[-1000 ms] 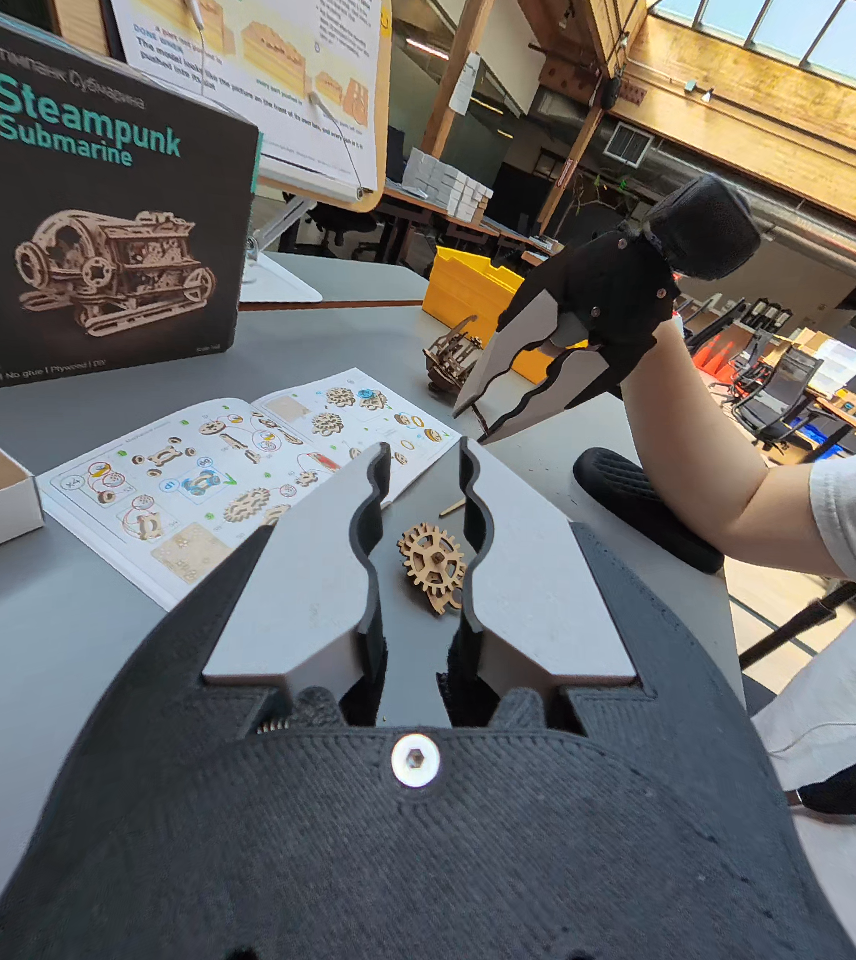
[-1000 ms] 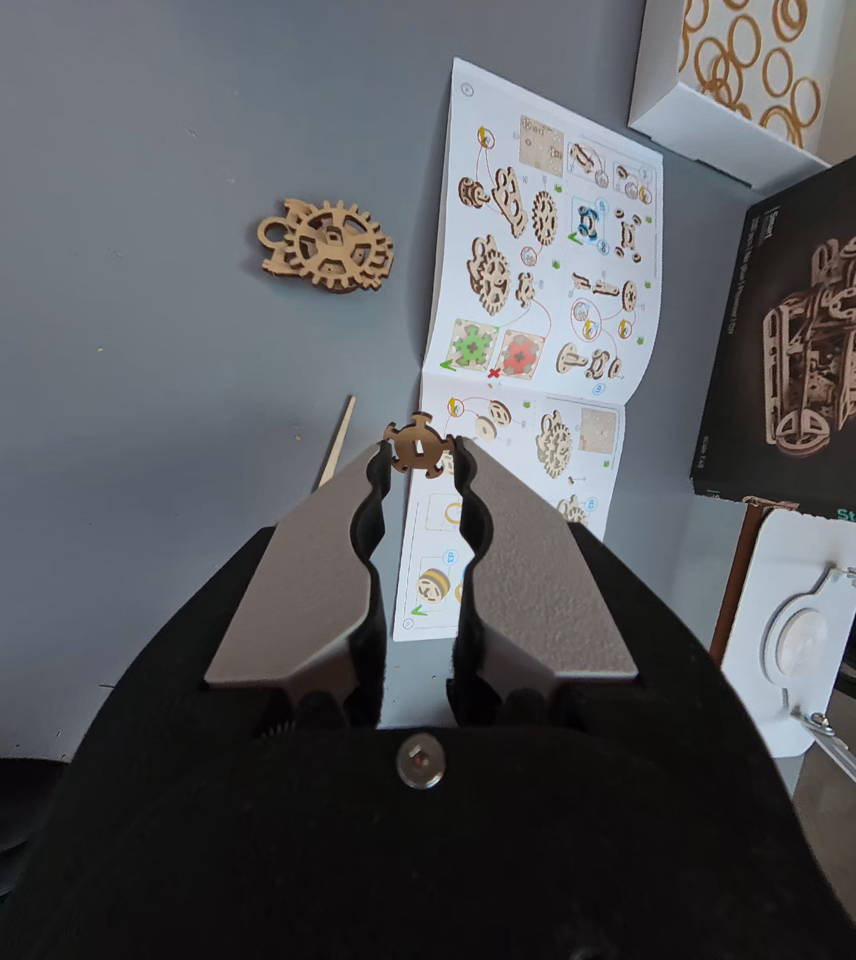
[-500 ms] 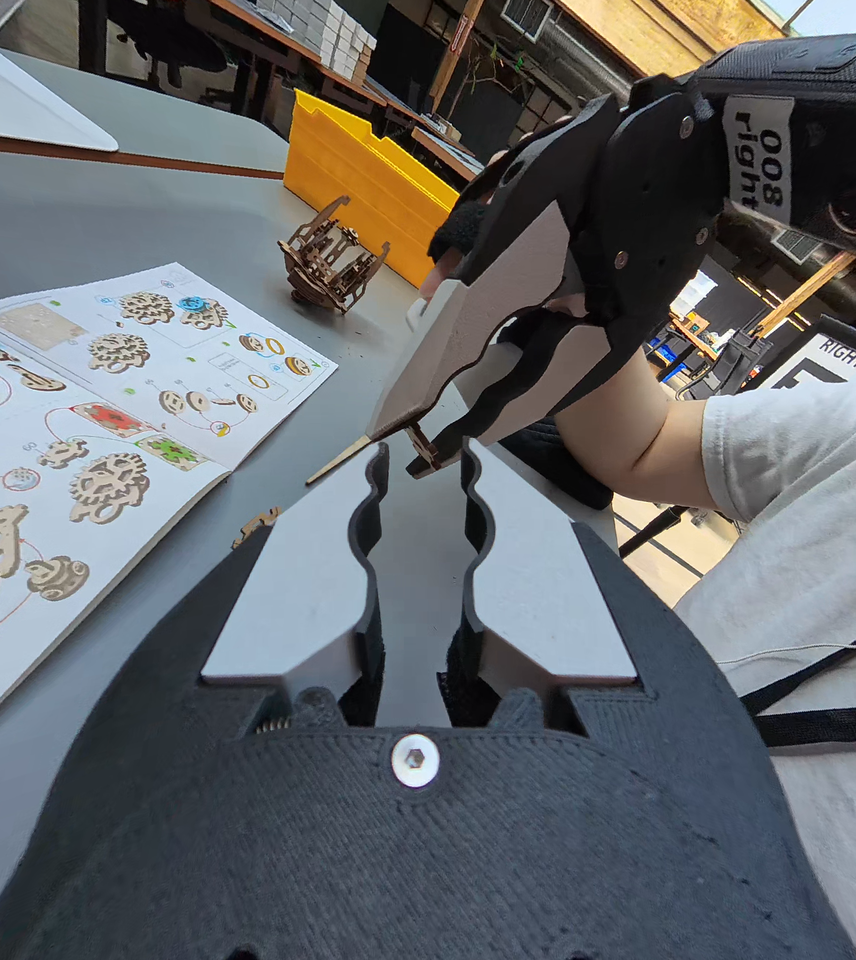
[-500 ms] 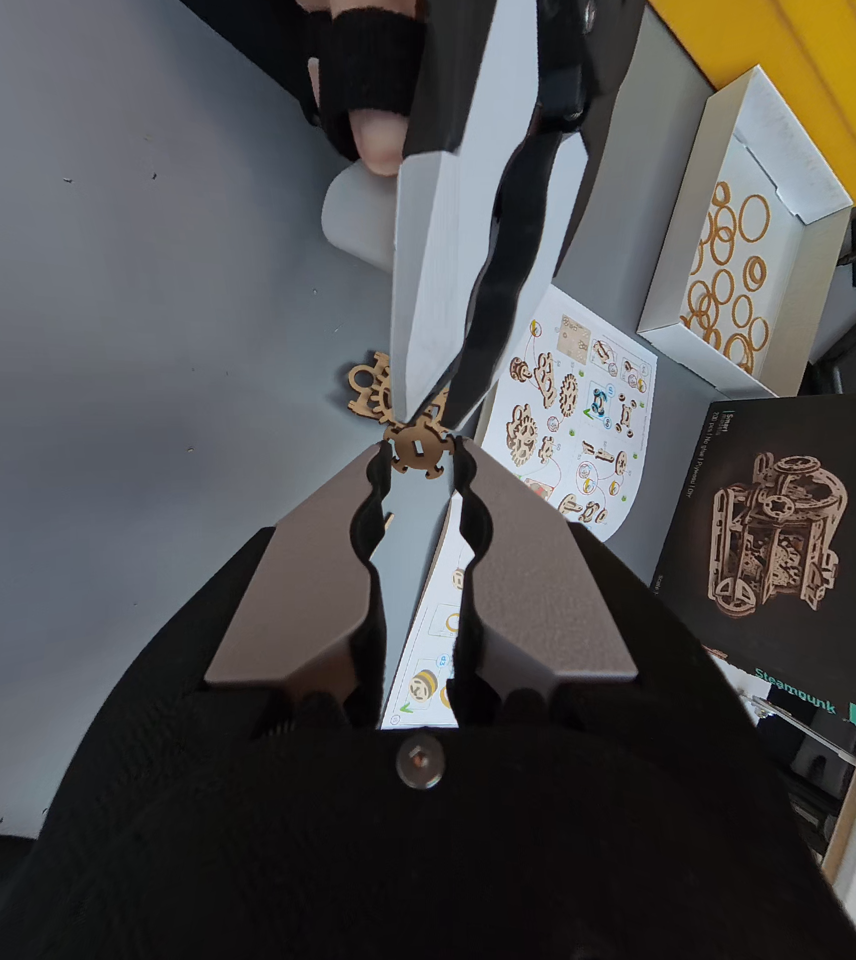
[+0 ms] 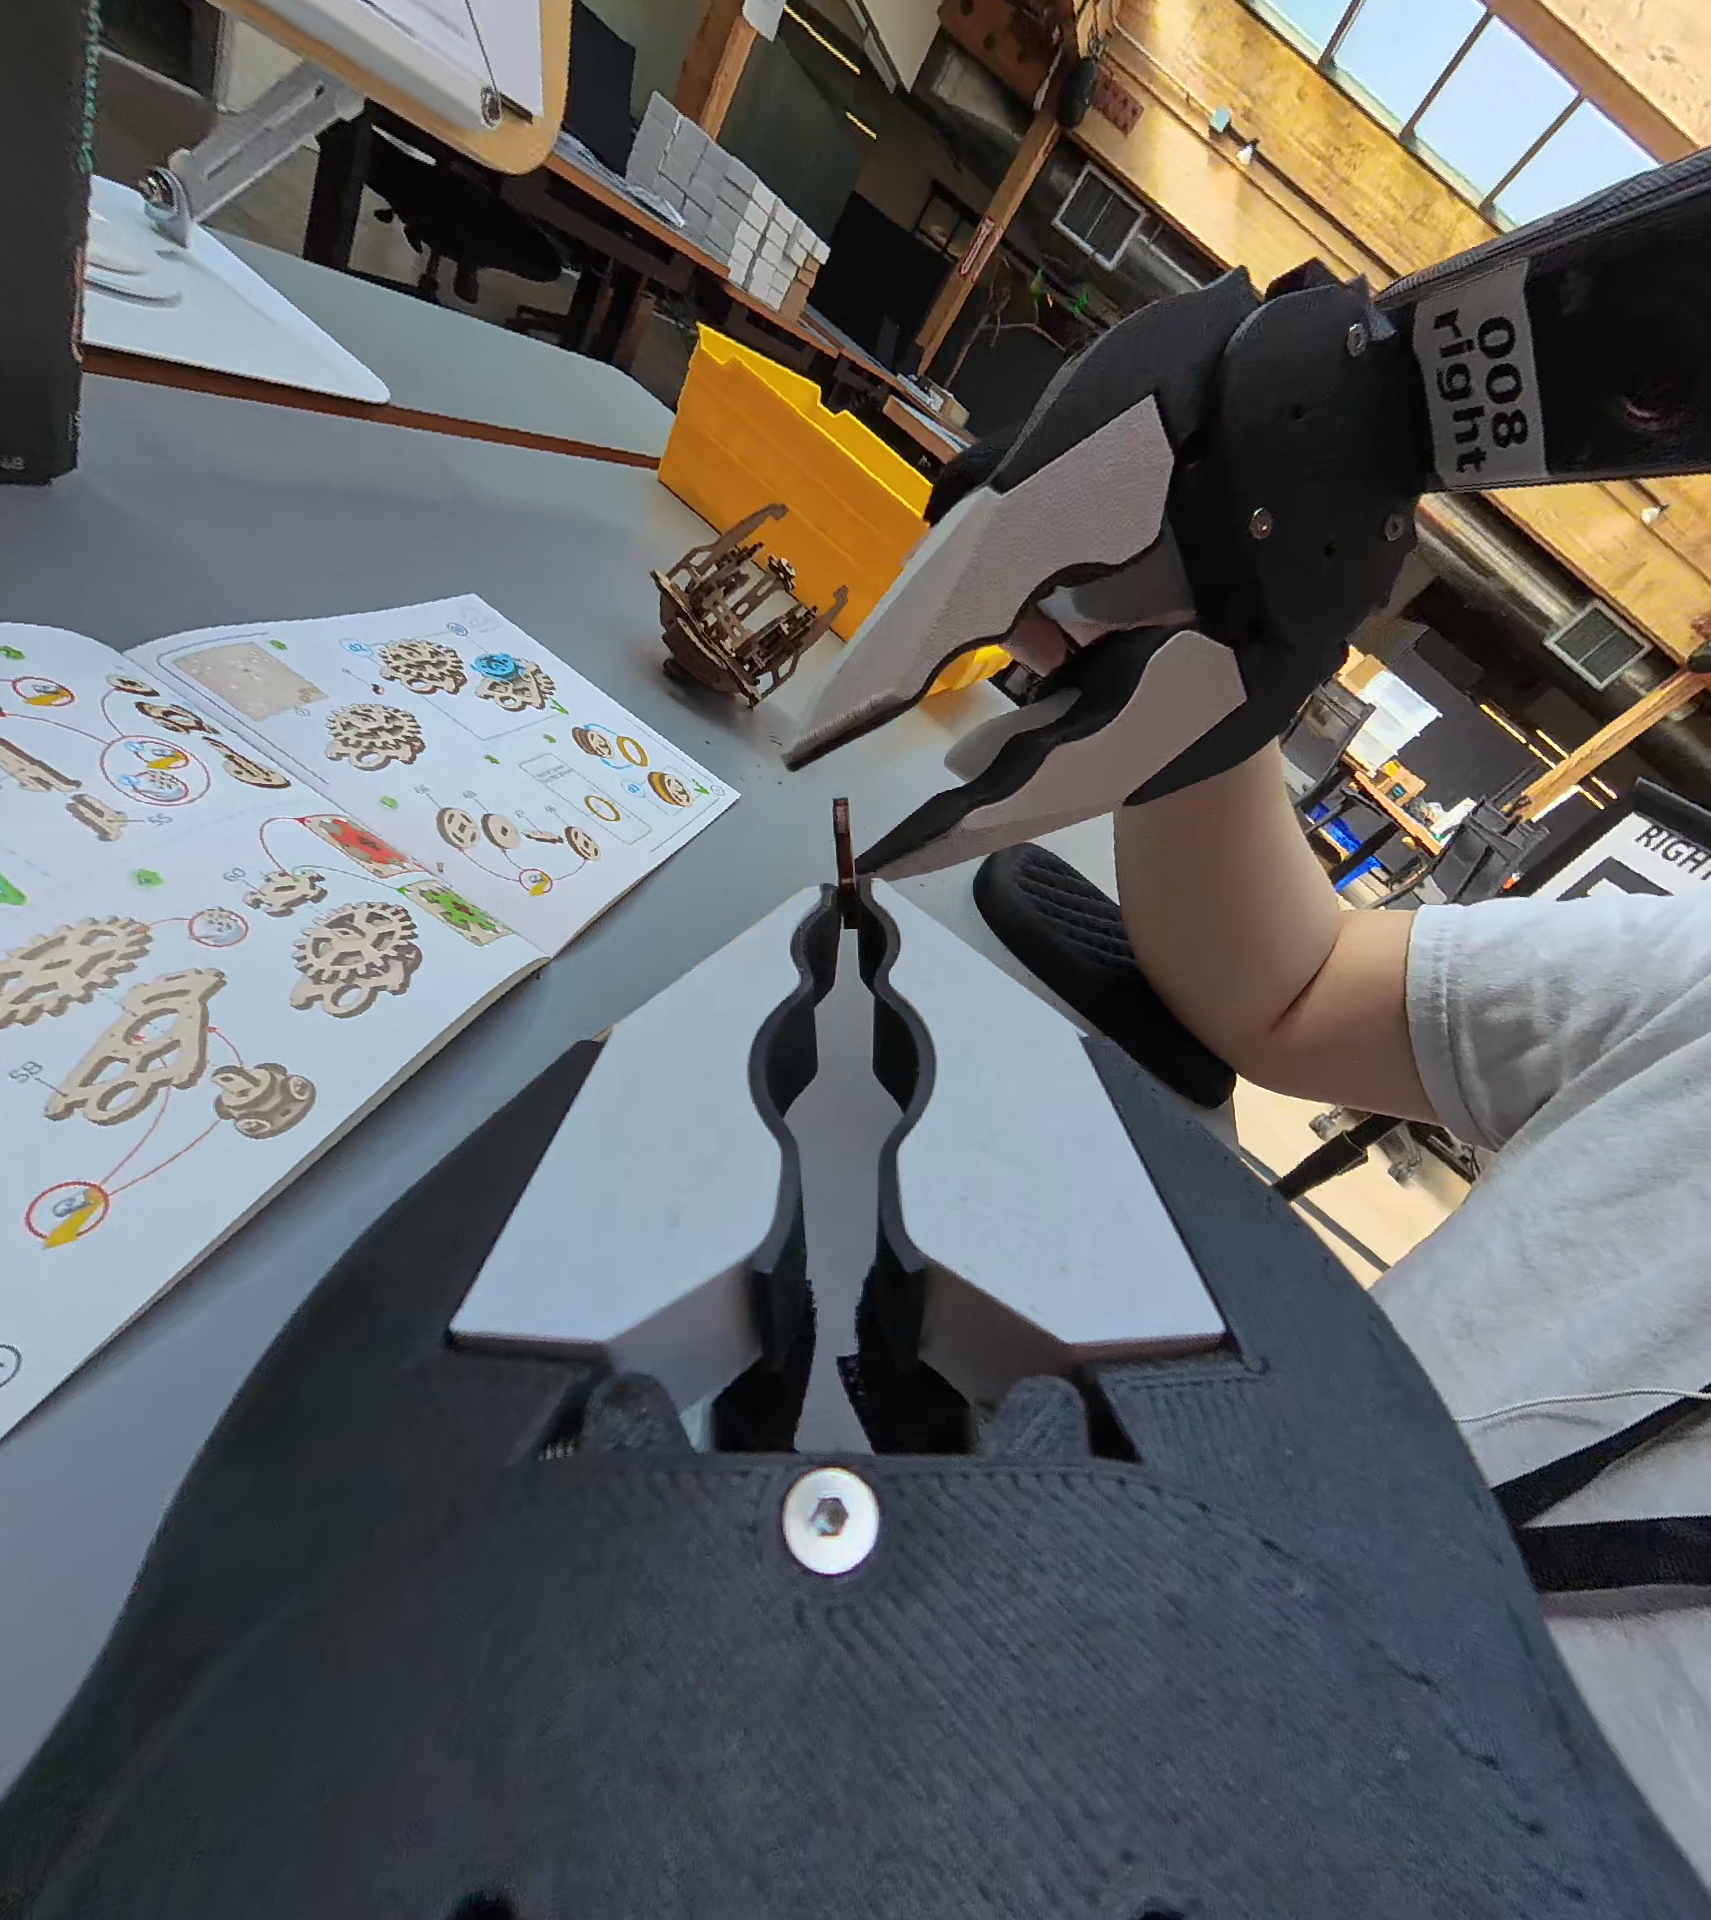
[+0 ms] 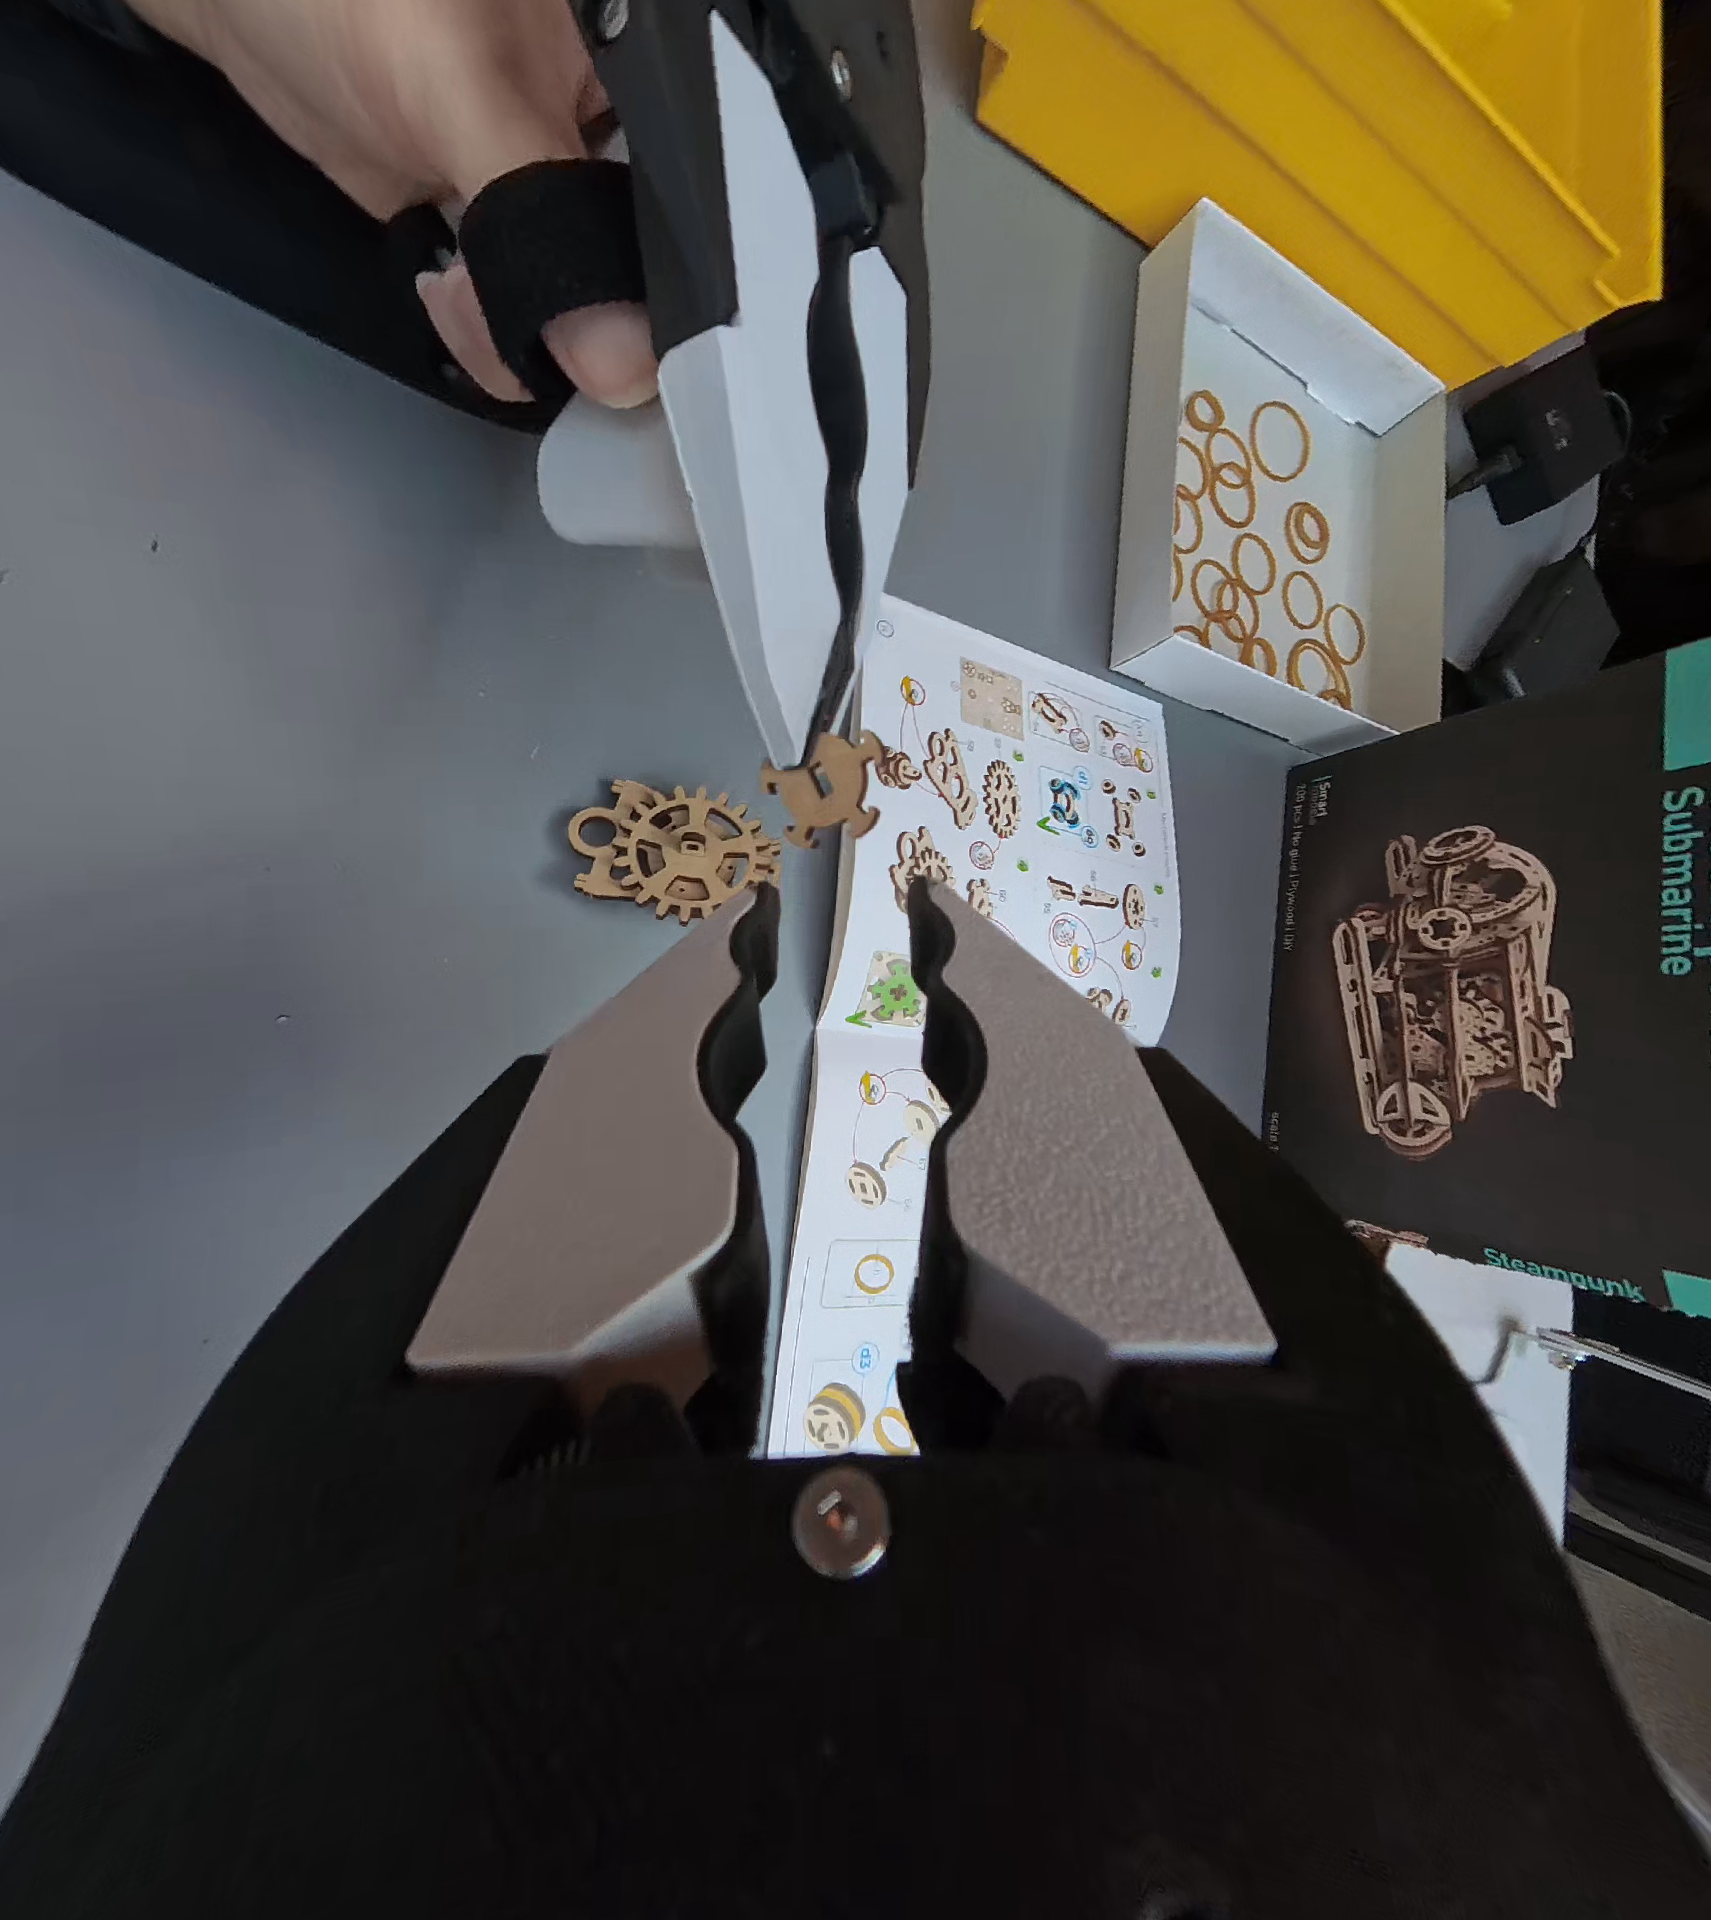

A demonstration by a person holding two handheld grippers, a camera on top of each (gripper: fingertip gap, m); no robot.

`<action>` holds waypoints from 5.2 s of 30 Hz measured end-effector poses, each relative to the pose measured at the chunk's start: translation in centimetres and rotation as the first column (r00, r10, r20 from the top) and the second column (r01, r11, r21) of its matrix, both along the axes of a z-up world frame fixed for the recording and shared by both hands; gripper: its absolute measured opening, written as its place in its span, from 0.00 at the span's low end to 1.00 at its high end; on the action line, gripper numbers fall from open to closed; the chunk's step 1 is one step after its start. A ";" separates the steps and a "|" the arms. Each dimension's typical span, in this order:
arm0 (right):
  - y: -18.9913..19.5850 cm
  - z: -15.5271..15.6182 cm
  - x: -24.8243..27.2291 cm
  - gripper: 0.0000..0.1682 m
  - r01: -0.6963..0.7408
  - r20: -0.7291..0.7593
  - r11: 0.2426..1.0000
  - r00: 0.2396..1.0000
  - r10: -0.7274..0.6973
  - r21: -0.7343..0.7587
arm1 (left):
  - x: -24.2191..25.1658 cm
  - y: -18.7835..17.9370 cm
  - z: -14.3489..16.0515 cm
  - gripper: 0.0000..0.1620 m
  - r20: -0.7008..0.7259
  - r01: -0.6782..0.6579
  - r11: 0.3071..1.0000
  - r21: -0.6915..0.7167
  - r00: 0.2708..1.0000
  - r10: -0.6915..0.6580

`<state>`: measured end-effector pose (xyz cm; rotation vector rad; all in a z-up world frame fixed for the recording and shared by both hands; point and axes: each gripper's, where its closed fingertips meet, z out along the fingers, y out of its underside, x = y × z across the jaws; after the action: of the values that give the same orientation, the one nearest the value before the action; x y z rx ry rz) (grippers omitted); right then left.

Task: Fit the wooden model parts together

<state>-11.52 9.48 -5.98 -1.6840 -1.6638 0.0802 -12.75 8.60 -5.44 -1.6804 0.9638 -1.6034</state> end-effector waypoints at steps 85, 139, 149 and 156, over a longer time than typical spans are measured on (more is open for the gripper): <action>-2.3 2.2 -0.4 0.01 -0.163 -0.438 0.712 0.871 -0.221 -0.683 | 1.3 -1.5 1.7 0.09 0.047 0.058 0.986 0.159 0.997 -0.066; -1.5 2.4 -0.9 0.01 -0.255 -0.527 0.630 0.798 -0.291 -0.734 | 0.2 -0.8 2.3 0.00 0.136 0.056 0.998 0.021 0.989 -0.058; -1.1 2.0 -0.9 0.01 -0.243 -0.524 0.641 0.800 -0.292 -0.728 | 0.2 -0.5 1.6 0.00 0.114 0.058 0.998 -0.021 0.992 -0.055; 0.4 2.4 0.4 0.03 -0.164 -0.528 0.722 0.790 -0.312 -0.672 | -0.5 0.8 1.6 0.00 0.117 0.005 0.999 -0.049 0.993 0.001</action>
<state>-11.17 9.91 -3.59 -1.9439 -1.0794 1.2339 -13.29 9.35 -3.88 -1.5985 0.8746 -1.7190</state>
